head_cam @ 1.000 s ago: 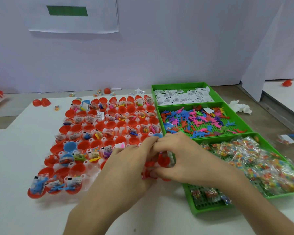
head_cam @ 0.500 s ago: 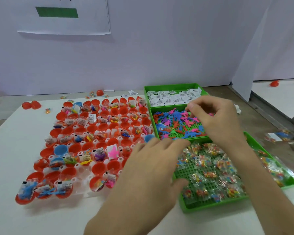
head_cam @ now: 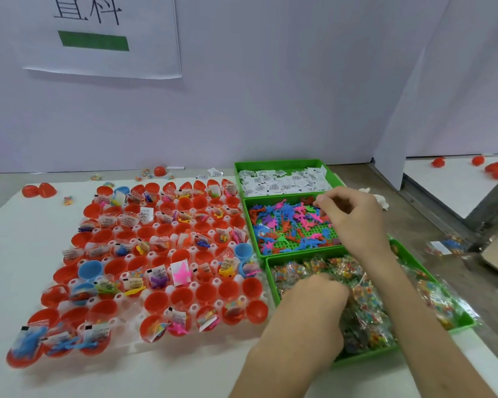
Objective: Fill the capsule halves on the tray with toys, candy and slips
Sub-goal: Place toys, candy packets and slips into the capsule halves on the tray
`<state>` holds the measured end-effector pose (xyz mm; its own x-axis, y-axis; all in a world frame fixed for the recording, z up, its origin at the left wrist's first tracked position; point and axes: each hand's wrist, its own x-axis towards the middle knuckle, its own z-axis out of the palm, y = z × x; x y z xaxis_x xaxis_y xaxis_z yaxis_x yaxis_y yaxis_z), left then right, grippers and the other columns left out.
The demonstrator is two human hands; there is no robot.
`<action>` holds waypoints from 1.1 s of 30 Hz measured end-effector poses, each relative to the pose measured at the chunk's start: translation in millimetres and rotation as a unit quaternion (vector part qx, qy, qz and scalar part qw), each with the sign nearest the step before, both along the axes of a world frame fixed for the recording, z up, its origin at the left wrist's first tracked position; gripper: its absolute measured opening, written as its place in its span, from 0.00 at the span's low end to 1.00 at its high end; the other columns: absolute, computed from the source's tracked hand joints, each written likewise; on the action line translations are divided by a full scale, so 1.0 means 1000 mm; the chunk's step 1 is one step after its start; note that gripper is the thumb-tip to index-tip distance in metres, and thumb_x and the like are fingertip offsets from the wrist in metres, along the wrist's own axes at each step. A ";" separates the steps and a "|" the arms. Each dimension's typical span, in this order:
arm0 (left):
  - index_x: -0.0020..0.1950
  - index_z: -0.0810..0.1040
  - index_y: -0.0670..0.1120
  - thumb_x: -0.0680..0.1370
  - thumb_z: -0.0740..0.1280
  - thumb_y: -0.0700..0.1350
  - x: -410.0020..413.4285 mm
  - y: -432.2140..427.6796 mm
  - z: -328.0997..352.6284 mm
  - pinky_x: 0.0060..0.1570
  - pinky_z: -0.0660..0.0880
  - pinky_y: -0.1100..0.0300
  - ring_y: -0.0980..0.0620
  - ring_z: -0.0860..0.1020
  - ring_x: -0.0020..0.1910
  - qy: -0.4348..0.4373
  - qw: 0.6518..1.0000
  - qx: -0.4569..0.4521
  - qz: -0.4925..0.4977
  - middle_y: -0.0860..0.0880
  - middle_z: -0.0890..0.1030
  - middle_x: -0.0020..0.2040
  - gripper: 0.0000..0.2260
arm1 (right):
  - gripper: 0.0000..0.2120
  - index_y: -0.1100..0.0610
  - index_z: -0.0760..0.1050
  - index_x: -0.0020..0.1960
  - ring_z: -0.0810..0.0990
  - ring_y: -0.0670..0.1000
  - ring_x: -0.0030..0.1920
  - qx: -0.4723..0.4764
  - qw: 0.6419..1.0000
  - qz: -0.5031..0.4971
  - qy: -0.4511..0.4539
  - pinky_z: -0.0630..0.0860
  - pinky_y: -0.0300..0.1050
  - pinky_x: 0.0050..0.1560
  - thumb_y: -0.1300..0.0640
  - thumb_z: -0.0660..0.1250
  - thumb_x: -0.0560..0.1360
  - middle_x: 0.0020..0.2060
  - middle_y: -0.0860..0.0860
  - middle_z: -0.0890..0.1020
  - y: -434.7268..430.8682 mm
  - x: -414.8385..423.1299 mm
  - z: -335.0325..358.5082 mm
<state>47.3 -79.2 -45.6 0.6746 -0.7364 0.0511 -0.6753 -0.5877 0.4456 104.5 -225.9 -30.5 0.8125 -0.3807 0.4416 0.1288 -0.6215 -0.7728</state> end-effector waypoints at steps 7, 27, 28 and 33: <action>0.56 0.77 0.45 0.76 0.64 0.38 -0.002 0.006 -0.005 0.49 0.78 0.47 0.42 0.76 0.51 0.010 0.996 -0.092 -0.011 0.45 0.77 0.51 0.10 | 0.05 0.49 0.81 0.52 0.77 0.38 0.42 -0.086 0.984 -0.007 0.156 0.68 0.35 0.38 0.55 0.70 0.77 0.46 0.43 0.82 -0.019 0.042 0.004; 0.50 0.80 0.54 0.76 0.62 0.41 0.002 0.014 0.002 0.47 0.76 0.61 0.62 0.76 0.46 0.030 0.948 -0.313 0.053 0.59 0.79 0.45 0.10 | 0.09 0.59 0.83 0.40 0.79 0.35 0.28 -0.085 0.973 -0.067 0.203 0.73 0.32 0.35 0.61 0.69 0.78 0.33 0.48 0.81 -0.032 0.128 0.000; 0.49 0.80 0.54 0.76 0.62 0.40 0.003 0.015 0.004 0.47 0.76 0.63 0.63 0.76 0.45 0.034 0.942 -0.328 0.063 0.60 0.79 0.45 0.11 | 0.09 0.58 0.83 0.40 0.76 0.32 0.25 -0.084 0.975 -0.067 0.195 0.69 0.28 0.33 0.61 0.69 0.78 0.31 0.46 0.80 -0.033 0.127 -0.001; 0.46 0.80 0.54 0.77 0.64 0.39 0.005 0.017 0.004 0.41 0.77 0.63 0.60 0.79 0.40 0.086 0.918 -0.373 0.103 0.60 0.80 0.42 0.10 | 0.15 0.51 0.80 0.33 0.74 0.29 0.25 -0.080 0.979 -0.076 0.173 0.68 0.27 0.38 0.63 0.70 0.76 0.27 0.44 0.81 -0.038 0.123 -0.004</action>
